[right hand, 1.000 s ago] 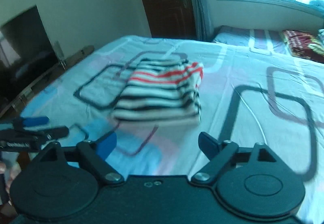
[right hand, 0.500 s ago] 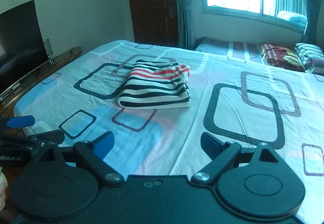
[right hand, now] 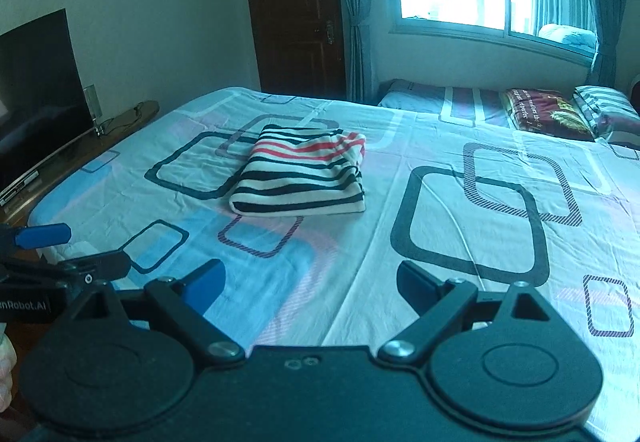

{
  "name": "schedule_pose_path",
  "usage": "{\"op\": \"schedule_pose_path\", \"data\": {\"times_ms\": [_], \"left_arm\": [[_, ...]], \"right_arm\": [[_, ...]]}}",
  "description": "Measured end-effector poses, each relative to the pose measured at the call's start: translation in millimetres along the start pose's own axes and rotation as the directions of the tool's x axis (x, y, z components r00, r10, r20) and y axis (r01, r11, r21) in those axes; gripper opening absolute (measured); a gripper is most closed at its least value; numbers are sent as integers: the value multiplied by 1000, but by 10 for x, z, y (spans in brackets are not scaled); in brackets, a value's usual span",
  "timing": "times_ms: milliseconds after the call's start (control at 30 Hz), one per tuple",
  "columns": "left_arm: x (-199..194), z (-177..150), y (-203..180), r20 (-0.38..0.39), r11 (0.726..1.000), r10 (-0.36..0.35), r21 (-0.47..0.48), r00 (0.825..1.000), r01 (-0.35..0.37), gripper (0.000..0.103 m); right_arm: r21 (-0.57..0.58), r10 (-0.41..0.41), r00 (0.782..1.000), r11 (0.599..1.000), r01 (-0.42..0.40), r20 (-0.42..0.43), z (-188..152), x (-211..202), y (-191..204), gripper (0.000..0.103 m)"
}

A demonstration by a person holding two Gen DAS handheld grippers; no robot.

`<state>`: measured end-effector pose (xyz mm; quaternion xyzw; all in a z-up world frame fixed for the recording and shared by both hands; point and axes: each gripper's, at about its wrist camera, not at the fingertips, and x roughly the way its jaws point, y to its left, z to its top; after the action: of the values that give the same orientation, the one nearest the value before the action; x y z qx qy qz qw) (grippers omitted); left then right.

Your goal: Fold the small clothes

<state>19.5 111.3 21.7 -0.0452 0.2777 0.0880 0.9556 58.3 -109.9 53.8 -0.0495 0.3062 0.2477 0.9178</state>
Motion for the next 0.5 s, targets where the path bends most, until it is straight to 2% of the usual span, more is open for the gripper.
{"op": "schedule_pose_path", "data": {"times_ms": [500], "left_arm": [[-20,62,-79,15,1000,6,18,1000,-6,103]], "right_arm": [[2,0,1000,1000,0,11,39,-25,-59,92]]}}
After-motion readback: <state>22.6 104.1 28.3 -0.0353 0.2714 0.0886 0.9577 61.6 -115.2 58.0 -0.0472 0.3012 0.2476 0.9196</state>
